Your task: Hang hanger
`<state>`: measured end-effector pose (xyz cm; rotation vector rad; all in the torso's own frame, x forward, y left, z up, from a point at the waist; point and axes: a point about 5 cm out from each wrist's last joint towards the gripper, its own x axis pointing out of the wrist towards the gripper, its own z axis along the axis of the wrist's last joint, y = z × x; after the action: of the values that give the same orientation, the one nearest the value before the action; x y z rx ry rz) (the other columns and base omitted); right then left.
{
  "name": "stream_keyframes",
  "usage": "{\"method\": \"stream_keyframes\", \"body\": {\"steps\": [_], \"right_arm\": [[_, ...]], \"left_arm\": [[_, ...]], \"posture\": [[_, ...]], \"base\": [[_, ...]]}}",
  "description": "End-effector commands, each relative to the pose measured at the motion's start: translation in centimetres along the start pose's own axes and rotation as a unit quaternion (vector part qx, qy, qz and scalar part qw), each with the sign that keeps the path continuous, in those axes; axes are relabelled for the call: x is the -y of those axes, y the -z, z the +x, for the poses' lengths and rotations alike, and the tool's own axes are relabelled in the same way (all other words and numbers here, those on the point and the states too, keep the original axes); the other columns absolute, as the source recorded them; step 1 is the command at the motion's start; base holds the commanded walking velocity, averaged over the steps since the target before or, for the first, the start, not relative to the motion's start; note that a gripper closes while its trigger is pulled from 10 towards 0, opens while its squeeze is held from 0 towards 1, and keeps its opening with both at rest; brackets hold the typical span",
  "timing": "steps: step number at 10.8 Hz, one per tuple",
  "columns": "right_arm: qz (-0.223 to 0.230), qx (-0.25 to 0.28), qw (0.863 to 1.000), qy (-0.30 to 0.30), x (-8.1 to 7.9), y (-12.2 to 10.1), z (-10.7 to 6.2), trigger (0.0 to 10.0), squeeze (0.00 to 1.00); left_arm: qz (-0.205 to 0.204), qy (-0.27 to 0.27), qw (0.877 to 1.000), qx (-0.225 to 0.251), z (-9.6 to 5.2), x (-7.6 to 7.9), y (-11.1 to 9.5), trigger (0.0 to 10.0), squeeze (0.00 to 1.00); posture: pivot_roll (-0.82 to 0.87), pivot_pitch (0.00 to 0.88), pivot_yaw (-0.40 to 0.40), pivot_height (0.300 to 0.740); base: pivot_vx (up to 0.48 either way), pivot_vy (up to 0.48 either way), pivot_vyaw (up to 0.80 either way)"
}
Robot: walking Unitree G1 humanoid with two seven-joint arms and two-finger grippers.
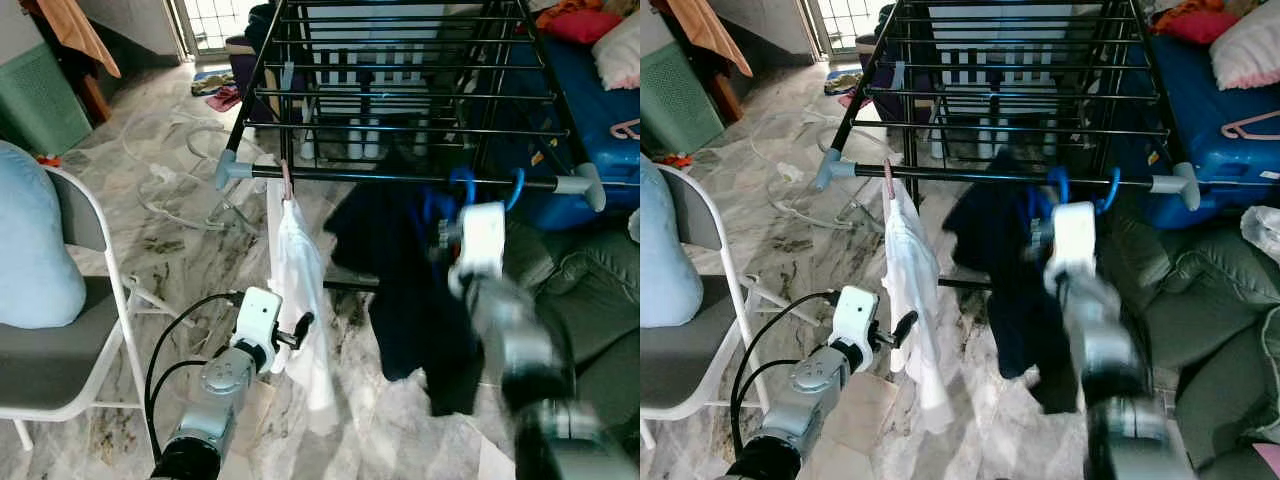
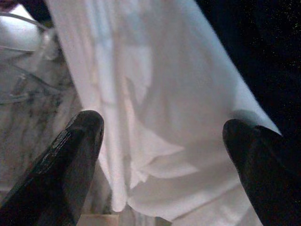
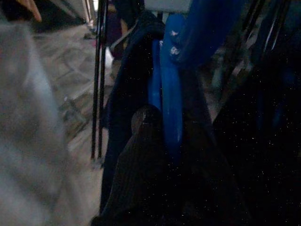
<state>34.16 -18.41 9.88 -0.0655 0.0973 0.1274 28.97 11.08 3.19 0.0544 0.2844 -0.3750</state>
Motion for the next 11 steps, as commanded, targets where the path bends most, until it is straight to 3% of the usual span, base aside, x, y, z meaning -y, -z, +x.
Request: {"method": "stream_keyframes", "body": {"steps": [1,4,7,11], "right_arm": [[-0.002,0.029,1.000,-0.007,-0.3,-1.1,-0.1,10.0,0.00],[0.009,0.002,1.000,-0.020,-1.6,1.2,-2.3,10.0,0.00],[0.016,-0.026,0.999,-0.042,-3.6,2.5,-3.0,10.0,0.00],[0.013,-0.043,0.998,-0.034,-3.3,2.9,-3.0,10.0,0.00]], "left_arm": [[0.001,-0.012,1.000,0.003,0.0,-0.5,-0.1,10.0,0.00],[0.007,-0.047,0.999,-0.001,0.2,-0.9,0.3,10.0,0.00],[0.009,-0.075,0.997,-0.008,0.1,-1.6,0.8,10.0,0.00],[0.006,-0.079,0.997,-0.011,0.1,-1.6,1.0,10.0,0.00]], "posture": [[-0.18,0.028,0.039,0.740],[-0.17,0.006,0.017,0.740],[-0.16,0.000,-0.002,0.740],[-0.16,0.000,-0.002,0.740]], "base": [[0.000,0.000,0.00],[0.000,0.000,0.00],[-0.251,0.000,0.00],[-0.289,0.000,0.00]]}}
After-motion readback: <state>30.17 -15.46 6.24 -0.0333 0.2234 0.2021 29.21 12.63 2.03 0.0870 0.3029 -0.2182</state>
